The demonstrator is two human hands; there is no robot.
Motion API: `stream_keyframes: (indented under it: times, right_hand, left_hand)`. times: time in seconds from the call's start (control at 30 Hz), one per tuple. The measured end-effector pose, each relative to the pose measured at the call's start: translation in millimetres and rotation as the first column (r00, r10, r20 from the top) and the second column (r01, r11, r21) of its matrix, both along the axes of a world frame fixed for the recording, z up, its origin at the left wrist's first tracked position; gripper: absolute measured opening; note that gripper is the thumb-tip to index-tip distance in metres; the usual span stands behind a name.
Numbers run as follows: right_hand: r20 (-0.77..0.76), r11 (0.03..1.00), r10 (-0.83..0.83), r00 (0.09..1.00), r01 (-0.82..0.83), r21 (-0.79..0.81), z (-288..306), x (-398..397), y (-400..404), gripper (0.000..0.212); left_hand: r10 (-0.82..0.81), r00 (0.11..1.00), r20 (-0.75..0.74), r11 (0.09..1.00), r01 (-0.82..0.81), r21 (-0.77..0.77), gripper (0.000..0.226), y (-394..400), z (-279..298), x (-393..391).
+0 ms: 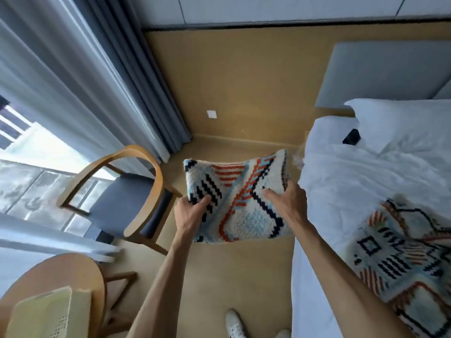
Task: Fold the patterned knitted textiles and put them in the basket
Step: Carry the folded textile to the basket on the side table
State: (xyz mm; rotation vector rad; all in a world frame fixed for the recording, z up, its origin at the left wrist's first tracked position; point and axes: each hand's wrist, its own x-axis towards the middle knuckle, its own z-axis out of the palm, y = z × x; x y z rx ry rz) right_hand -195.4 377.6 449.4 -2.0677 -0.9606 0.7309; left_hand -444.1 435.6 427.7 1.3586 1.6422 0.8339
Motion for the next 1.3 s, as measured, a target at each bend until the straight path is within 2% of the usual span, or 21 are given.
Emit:
stream_keyframes:
  times: [0.13,0.2,0.3,0.5,0.6,0.77,0.9,1.0,1.07,1.17,1.3]
  right_hand:
    - [0.035,0.995,0.101,0.994,-0.102,0.009,-2,-73,42,0.055]
    - [0.037,0.985,0.168,0.985,-0.169,0.020,-5,-111,62,0.052]
    - [0.040,0.965,0.261,0.964,-0.262,0.021,-8,-163,88,0.045]
    - [0.090,0.871,0.488,0.868,-0.490,0.006,-11,-263,145,0.037]
    - [0.111,0.788,0.611,0.784,-0.615,0.007,-15,-316,172,0.038]
    - [0.098,0.642,0.761,0.641,-0.766,0.018,-22,-401,199,0.057]
    - [0.073,0.489,0.868,0.491,-0.871,0.040,-20,-479,196,0.056]
    - [0.050,0.373,0.925,0.376,-0.926,0.047,-13,-538,185,0.044]
    - [0.050,0.322,0.945,0.323,-0.946,0.041,-18,-572,179,0.039]
    - [0.048,0.237,0.970,0.238,-0.971,0.031,-31,-635,162,0.044]
    - [-0.007,0.098,0.995,0.097,-0.995,0.016,-52,-718,131,0.045]
  left_hand:
    - [0.103,0.994,0.029,0.995,-0.103,0.003,0.017,8,-1,-80]
    - [0.158,0.987,0.026,0.987,-0.158,0.029,0.011,12,3,-115]
    - [0.260,0.966,0.011,0.965,-0.260,0.031,0.016,16,0,-167]
    - [0.458,0.888,0.039,0.889,-0.458,-0.011,0.025,15,-8,-261]
    - [0.592,0.806,0.025,0.806,-0.591,-0.036,0.029,10,-8,-304]
    - [0.769,0.640,0.004,0.639,-0.767,-0.060,0.034,-12,-11,-368]
    - [0.883,0.469,-0.020,0.468,-0.883,-0.040,0.035,-47,-11,-417]
    - [0.938,0.344,-0.033,0.342,-0.939,-0.043,0.035,-76,-12,-452]
    - [0.954,0.297,-0.039,0.295,-0.955,-0.038,0.031,-92,-16,-472]
    - [0.975,0.217,-0.044,0.214,-0.976,-0.048,0.019,-123,-29,-515]
    - [0.993,0.103,-0.052,0.097,-0.989,-0.111,0.021,-169,-59,-576]
